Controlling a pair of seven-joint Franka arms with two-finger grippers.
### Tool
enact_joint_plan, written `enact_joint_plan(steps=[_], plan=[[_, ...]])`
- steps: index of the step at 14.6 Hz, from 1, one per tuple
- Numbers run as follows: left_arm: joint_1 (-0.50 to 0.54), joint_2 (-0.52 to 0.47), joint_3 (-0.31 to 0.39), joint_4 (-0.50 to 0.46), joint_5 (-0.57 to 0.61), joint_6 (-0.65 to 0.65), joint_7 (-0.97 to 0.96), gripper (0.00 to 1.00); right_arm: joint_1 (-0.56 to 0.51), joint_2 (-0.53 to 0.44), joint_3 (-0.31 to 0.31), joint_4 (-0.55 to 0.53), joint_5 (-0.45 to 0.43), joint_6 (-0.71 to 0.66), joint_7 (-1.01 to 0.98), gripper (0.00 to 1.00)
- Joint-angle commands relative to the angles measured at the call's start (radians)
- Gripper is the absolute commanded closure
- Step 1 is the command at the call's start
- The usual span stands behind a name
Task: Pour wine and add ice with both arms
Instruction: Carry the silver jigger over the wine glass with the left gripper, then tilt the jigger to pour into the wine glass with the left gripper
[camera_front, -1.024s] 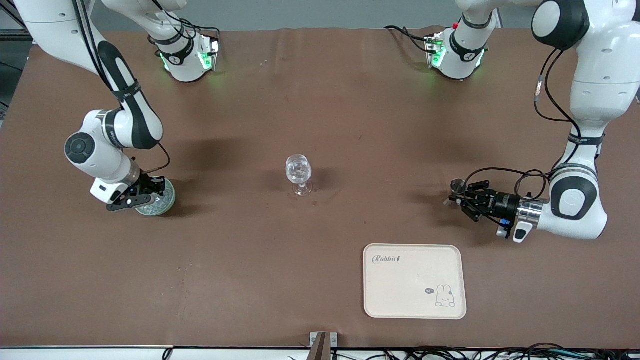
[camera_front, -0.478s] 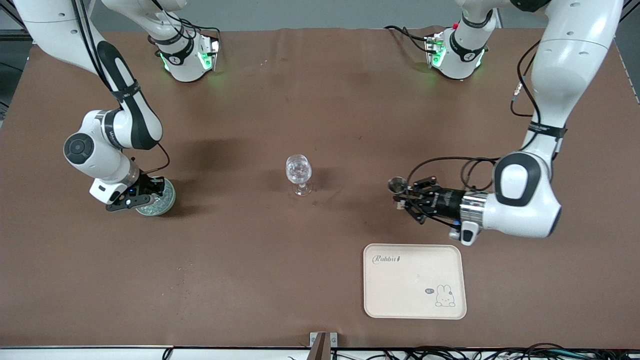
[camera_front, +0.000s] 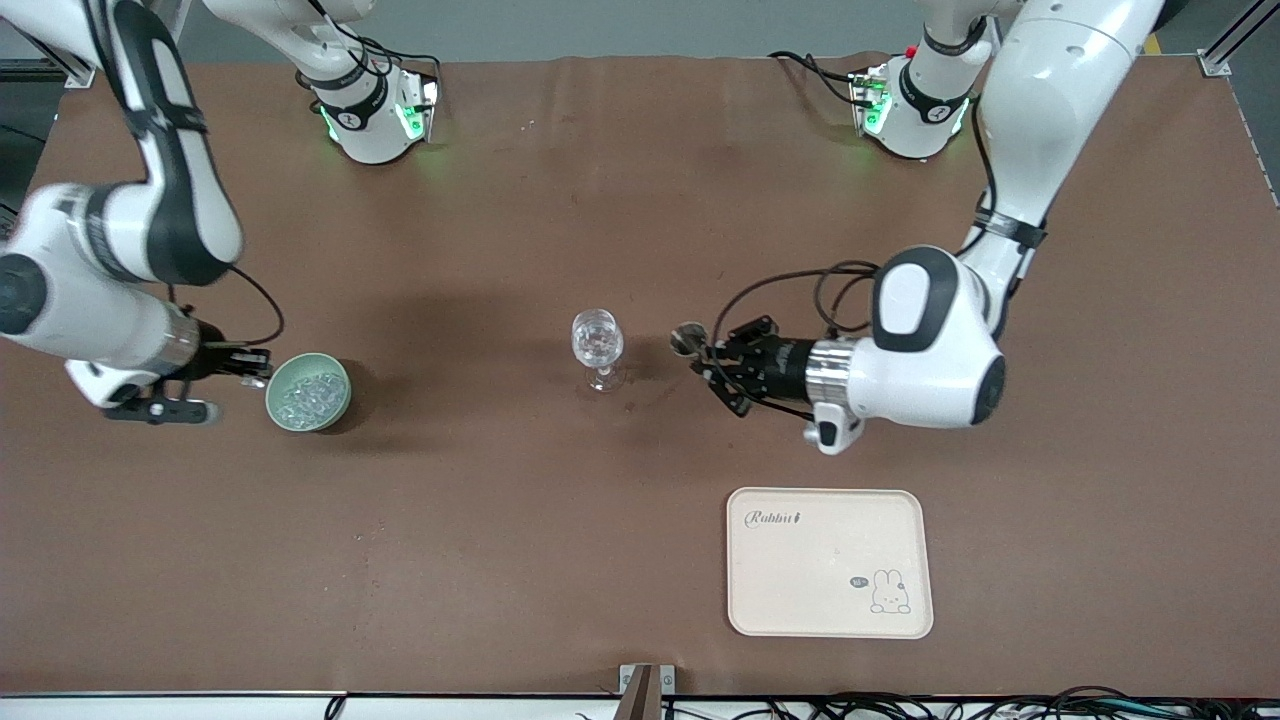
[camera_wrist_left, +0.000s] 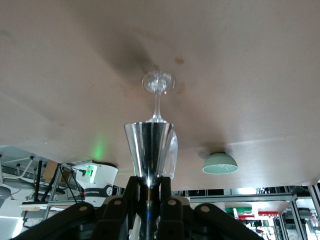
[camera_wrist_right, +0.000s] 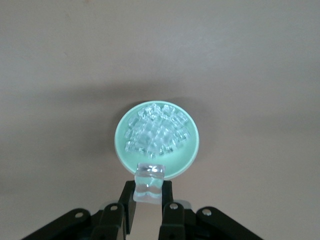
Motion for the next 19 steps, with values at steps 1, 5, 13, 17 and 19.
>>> enact_joint_plan(steps=[1,5,13,17,19], plan=[[-0.050,-0.041,0.010,-0.026,0.053,0.048,-0.102,1.00,-0.030,-0.041,0.004,0.155,0.006,-0.163,0.044,0.99],[-0.123,-0.042,0.007,-0.022,0.197,0.121,-0.257,1.00,-0.041,-0.182,-0.011,0.192,-0.011,-0.211,0.029,0.99],[-0.203,-0.030,0.005,0.027,0.426,0.167,-0.484,1.00,-0.122,-0.190,0.059,0.399,0.006,-0.537,0.006,0.99],[-0.228,-0.031,0.014,0.036,0.490,0.171,-0.538,1.00,-0.116,-0.189,0.079,0.403,0.004,-0.518,0.017,0.99],[-0.252,-0.030,0.014,0.048,0.559,0.171,-0.590,1.00,-0.111,-0.189,0.078,0.403,0.006,-0.517,0.017,1.00]])
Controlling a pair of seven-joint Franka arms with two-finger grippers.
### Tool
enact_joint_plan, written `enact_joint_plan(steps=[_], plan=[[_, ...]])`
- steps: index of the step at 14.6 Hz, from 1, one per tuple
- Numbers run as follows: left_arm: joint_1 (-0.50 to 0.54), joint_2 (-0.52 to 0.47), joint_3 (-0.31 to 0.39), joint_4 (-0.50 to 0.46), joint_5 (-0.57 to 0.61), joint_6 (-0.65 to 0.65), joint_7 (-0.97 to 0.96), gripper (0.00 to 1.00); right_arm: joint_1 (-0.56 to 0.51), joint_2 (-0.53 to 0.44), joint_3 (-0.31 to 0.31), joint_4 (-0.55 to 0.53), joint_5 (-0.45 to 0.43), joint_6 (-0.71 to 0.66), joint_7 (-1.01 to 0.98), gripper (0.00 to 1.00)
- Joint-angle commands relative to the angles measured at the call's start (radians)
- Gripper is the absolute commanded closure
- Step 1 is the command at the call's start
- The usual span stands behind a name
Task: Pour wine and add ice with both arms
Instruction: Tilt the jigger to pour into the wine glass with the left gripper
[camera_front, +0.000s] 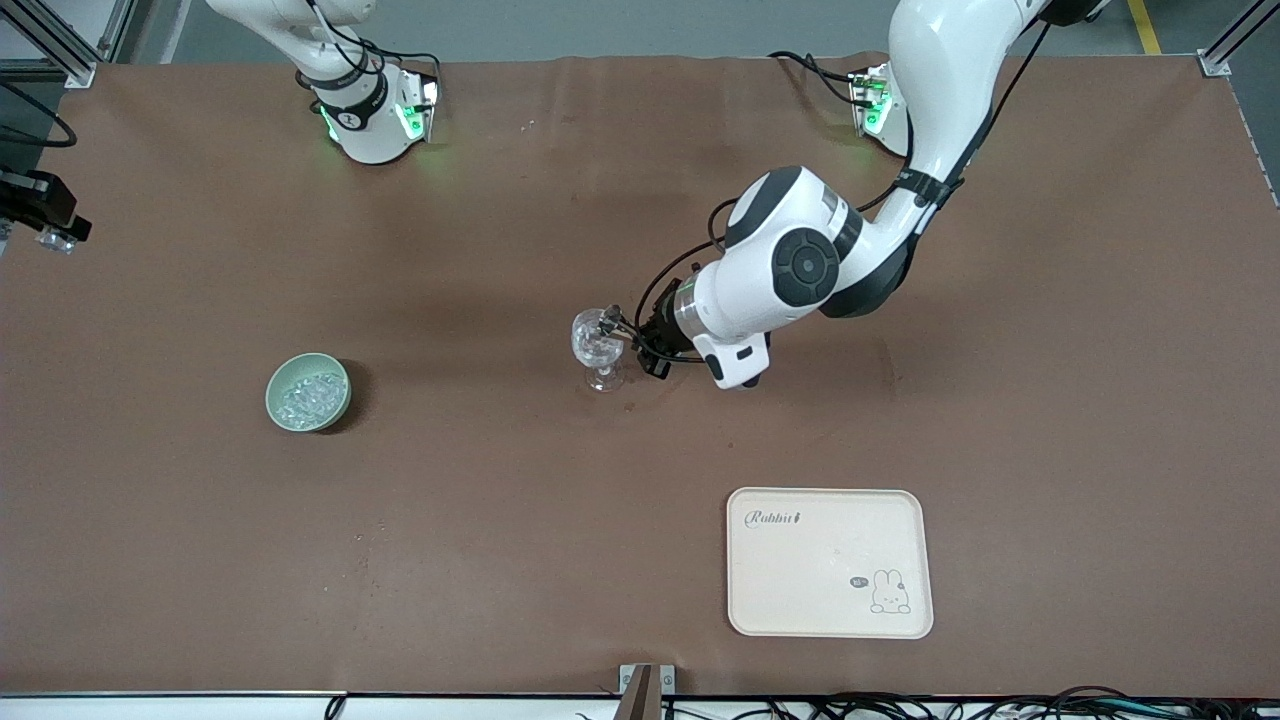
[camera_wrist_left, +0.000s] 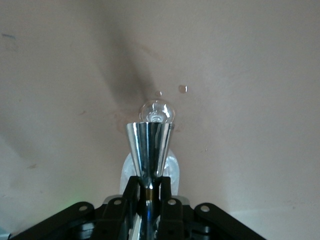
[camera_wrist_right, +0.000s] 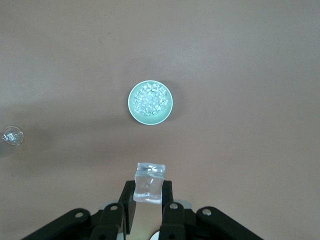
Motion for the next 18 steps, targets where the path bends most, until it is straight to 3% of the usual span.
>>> enact_joint_plan(steps=[1,12,18], plan=[[-0.034,-0.014,0.013,0.015,0.080,-0.001,-0.070,1.00,-0.014,0.002,0.018,0.014,0.006,0.002,0.005,0.99],[-0.089,-0.014,0.011,0.029,0.289,-0.001,-0.159,1.00,-0.016,0.004,0.018,0.014,0.008,0.026,0.005,0.99],[-0.091,-0.014,0.005,0.028,0.292,-0.001,-0.156,1.00,-0.010,0.004,0.013,0.012,0.003,0.034,0.006,0.99]])
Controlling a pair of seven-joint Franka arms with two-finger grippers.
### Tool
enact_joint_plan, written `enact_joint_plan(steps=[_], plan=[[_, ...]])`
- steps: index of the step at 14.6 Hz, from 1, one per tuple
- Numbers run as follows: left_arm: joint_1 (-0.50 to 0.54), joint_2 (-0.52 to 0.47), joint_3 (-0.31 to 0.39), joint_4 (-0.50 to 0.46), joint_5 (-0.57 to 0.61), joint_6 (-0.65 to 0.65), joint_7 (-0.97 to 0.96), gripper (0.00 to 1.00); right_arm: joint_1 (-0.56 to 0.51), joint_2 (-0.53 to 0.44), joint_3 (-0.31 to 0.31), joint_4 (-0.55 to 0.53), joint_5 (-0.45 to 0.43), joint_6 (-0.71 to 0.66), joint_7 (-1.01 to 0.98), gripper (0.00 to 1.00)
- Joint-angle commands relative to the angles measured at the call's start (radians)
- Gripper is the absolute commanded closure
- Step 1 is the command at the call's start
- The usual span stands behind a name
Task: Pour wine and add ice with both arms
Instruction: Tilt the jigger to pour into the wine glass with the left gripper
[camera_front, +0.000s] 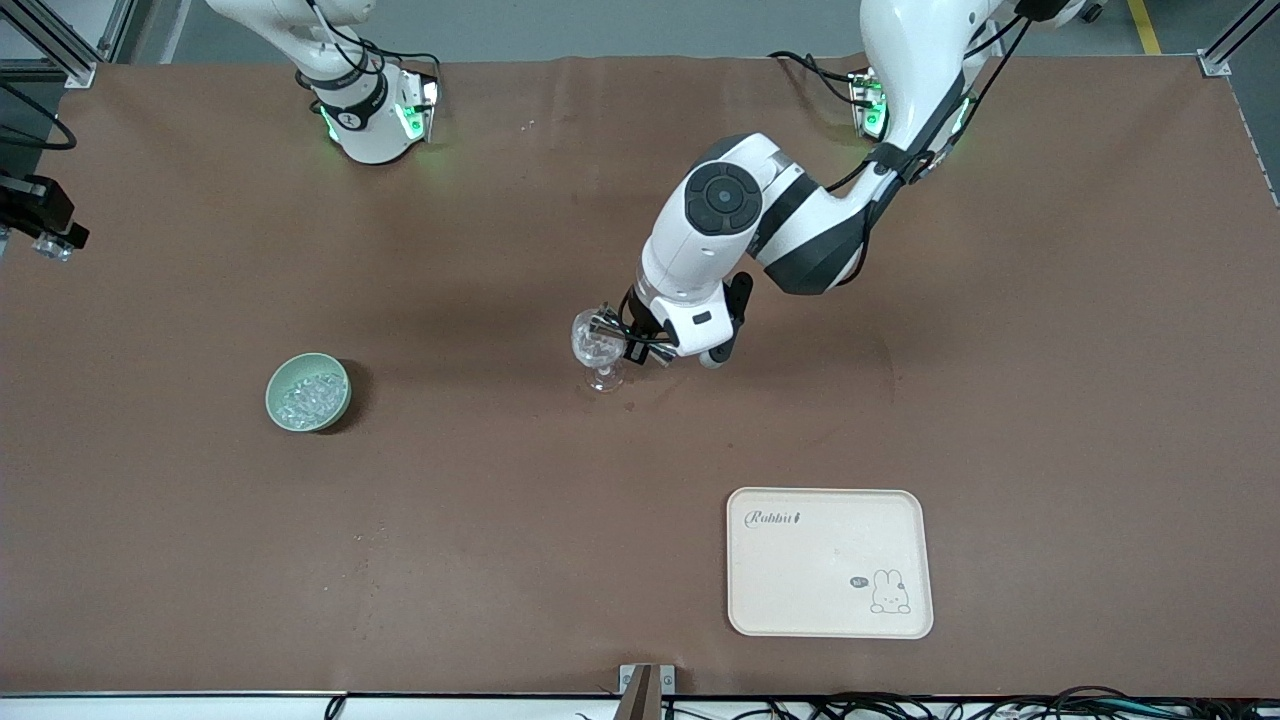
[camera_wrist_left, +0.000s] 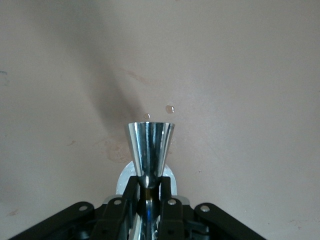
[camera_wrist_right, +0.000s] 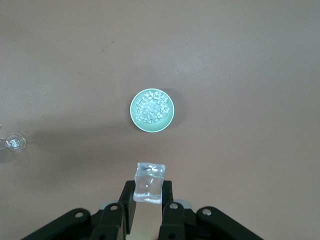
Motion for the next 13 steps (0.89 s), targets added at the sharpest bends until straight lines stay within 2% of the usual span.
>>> enact_joint_plan(steps=[1,3,7,13], plan=[[0.000,-0.012,0.003,0.002,0.013,-0.007,-0.011,1.00,-0.010,0.003,0.009,0.011,0.003,0.002,0.006,0.99],[0.012,-0.008,0.000,0.002,-0.056,-0.014,-0.003,1.00,-0.011,0.003,0.009,0.011,0.003,0.003,0.006,0.99],[0.075,-0.006,0.001,0.002,-0.395,-0.022,0.159,1.00,-0.022,0.003,0.009,0.011,0.006,0.003,0.006,0.99],[0.340,0.043,0.001,0.025,-0.789,-0.053,0.463,0.99,-0.011,0.007,0.010,0.008,0.009,0.020,0.048,0.99]])
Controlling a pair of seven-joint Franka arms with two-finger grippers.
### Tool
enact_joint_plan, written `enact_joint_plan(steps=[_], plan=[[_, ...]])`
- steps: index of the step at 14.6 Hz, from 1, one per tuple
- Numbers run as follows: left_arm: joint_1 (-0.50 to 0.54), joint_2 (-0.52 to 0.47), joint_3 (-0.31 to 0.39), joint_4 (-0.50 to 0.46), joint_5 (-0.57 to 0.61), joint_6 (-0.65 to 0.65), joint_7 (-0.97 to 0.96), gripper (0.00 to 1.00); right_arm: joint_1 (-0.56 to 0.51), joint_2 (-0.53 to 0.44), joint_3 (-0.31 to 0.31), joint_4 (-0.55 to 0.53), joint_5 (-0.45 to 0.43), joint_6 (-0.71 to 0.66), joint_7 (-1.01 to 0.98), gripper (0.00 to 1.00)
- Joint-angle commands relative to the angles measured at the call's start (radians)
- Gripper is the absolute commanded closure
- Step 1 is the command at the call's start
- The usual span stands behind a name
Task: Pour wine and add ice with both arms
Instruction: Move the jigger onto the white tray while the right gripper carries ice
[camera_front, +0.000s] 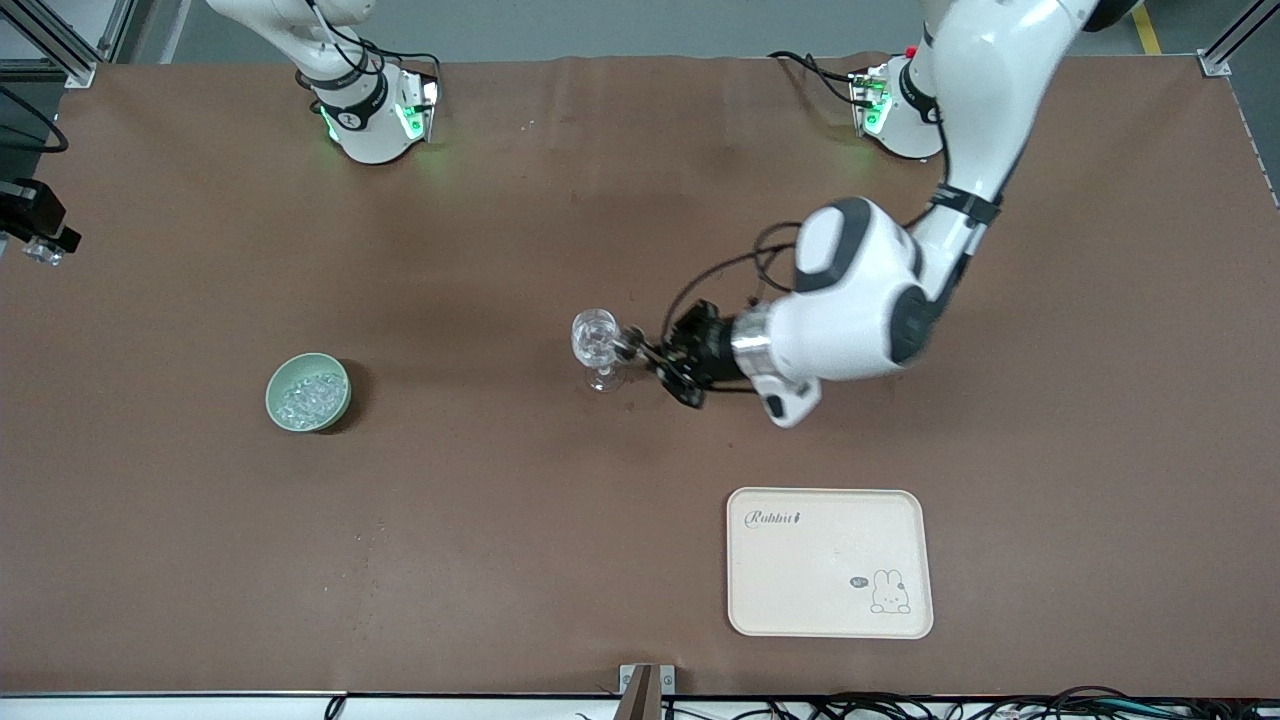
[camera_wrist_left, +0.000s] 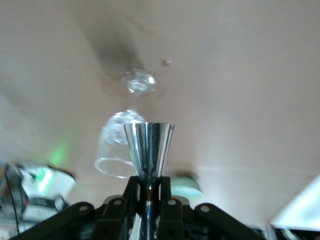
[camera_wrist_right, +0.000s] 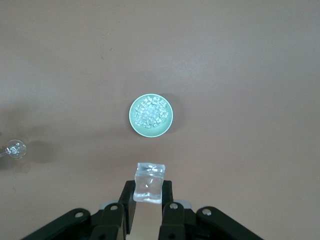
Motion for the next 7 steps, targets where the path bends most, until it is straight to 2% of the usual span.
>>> enact_joint_plan(steps=[1,3,4,7], plan=[[0.126,0.049,-0.013,0.040,-0.154,-0.016,0.132,0.98,-0.001,0.006,0.020,0.001,0.009,0.001,0.042,1.00],[0.204,0.101,-0.013,0.075,-0.251,-0.016,0.192,0.98,0.045,0.033,0.031,0.001,0.009,0.002,0.089,1.00],[0.240,0.133,-0.013,0.099,-0.283,-0.016,0.207,0.98,0.056,0.059,0.058,0.001,0.009,0.005,0.132,1.00],[0.335,0.242,-0.013,0.149,-0.404,-0.016,0.317,0.99,0.062,0.134,0.205,0.001,0.007,0.063,0.305,1.00]])
